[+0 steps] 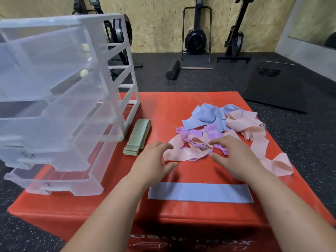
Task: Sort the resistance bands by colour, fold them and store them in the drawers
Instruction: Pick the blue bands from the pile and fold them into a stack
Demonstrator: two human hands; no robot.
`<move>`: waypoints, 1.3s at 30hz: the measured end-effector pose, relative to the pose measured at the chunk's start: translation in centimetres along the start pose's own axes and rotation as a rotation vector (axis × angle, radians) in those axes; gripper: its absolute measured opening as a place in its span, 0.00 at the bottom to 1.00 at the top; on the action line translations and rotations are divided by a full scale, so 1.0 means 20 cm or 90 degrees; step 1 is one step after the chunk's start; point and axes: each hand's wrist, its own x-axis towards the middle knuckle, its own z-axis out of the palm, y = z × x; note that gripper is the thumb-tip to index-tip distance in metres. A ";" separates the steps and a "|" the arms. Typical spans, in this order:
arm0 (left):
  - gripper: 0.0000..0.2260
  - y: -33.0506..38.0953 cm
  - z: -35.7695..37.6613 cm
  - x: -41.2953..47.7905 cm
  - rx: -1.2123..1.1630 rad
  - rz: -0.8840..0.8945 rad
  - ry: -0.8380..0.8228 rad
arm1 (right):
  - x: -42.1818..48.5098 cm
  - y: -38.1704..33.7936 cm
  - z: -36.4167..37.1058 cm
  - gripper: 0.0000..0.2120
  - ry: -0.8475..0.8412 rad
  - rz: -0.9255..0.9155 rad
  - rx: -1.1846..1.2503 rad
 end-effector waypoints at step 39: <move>0.14 0.17 -0.01 0.09 -0.219 -0.033 0.098 | 0.03 -0.11 -0.15 0.15 0.317 0.229 0.519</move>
